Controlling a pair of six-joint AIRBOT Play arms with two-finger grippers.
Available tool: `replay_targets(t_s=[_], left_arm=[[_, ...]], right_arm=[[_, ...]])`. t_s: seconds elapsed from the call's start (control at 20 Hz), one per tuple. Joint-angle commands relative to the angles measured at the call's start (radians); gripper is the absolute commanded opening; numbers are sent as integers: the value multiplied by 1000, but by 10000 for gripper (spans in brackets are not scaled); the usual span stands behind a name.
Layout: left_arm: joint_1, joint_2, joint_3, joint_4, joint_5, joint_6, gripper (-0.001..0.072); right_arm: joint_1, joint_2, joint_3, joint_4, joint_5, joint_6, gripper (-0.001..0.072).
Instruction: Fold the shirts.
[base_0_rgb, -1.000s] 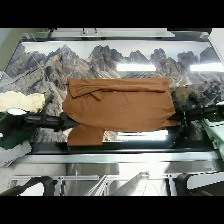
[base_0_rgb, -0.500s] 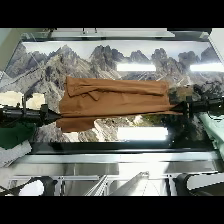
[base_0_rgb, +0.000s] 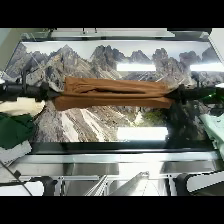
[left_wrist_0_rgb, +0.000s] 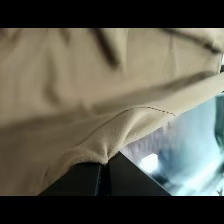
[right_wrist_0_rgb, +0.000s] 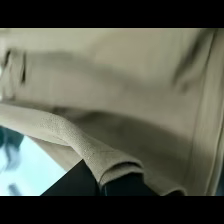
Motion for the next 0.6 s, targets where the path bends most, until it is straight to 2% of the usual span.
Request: replay_targets(t_s=[0.0, 0.15, 0.3, 0.55], left_arm=[[-61, -166, 251, 9, 24, -16, 19], [-85, -322, 441, 18, 31, -46, 19], [-92, -455, 578, 118, 7, -123, 19], [-123, -614, 748, 140, -31, -122, 18]], right_arm=[[45, -48, 80, 7, -124, 12, 21], [81, -102, 122, 7, -208, 8, 22], [106, -154, 149, 8, -281, -13, 22], [121, -186, 166, 7, -311, -59, 21]])
